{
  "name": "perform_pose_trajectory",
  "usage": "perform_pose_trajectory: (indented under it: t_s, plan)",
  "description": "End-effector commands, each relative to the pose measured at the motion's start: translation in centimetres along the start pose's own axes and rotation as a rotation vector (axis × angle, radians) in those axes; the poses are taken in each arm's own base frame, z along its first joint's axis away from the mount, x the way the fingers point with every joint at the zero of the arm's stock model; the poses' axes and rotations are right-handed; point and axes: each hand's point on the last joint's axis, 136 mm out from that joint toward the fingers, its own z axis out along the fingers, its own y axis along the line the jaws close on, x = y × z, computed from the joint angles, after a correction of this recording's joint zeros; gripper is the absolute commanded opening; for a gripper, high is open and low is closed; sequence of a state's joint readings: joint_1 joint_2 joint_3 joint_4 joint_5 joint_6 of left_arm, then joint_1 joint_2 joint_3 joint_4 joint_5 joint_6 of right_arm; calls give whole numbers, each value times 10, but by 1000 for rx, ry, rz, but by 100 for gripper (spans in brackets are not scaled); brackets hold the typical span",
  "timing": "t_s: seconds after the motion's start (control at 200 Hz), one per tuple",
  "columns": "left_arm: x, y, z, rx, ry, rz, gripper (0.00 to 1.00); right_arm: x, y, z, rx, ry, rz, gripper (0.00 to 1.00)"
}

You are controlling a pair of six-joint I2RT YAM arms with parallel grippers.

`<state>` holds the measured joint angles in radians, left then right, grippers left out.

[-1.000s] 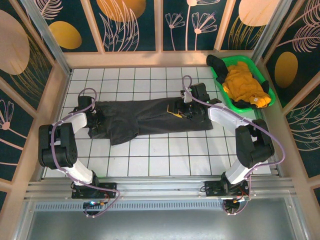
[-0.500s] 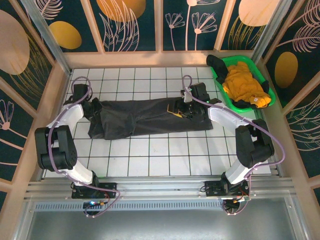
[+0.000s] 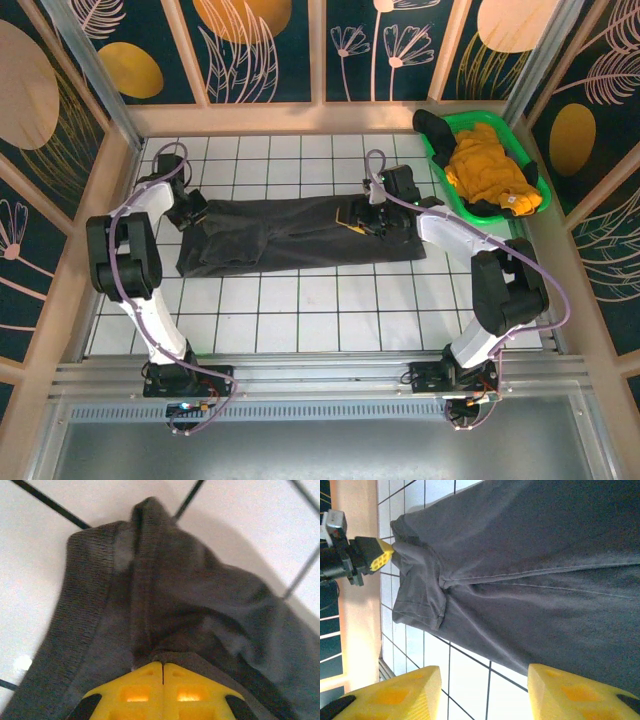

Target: Fold and stack the t-shirts

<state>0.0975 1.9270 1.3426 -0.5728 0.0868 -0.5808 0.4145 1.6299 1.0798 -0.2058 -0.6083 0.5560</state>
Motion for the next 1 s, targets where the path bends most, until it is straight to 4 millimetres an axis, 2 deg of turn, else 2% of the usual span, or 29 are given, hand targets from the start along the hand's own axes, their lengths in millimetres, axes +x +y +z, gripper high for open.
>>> perform_pose_trajectory:
  t_s: [0.0, 0.17, 0.235, 0.33, 0.42, 0.505, 0.576, 0.591, 0.651, 0.716, 0.831, 0.866, 0.996]
  plan:
    - [-9, 13, 9, -90, -19, 25, 0, -8, -4, -10, 30, -52, -14, 48]
    - [-18, 18, 25, -144, -16, 25, 12, -24, -17, -22, 87, -125, -12, 41]
    - [-22, 17, 22, -147, -31, 22, 26, -32, -25, -28, 114, -154, -7, 38]
    - [-33, 15, -1, -154, -102, 11, 50, -44, -43, -37, 180, -193, 3, 31]
    - [-37, 15, -32, -140, -179, -23, 55, -57, -72, -45, 269, -219, 26, 22]
    - [-22, 4, -53, -51, -192, -75, 51, -69, -98, -48, 357, -233, 29, 16]
    - [8, -10, -50, 31, -133, -108, 42, -79, -118, -45, 431, -230, 20, 12]
    - [12, -17, -57, 64, -135, -114, 40, -81, -123, -44, 447, -227, 21, 12]
    - [36, -31, -54, 131, -84, -145, 32, -89, -137, -40, 501, -214, 22, 10]
    - [57, -46, -45, 187, -36, -185, 25, -95, -153, -34, 568, -189, 28, 8]
    - [77, -69, -25, 253, 38, -248, 18, -95, -182, -25, 676, -134, 45, 7]
    - [82, -70, -9, 235, 66, -259, 17, -93, -190, -24, 706, -119, 50, 8]
    - [80, -67, 18, 177, 76, -279, 15, -73, -213, -18, 770, -45, 85, 8]
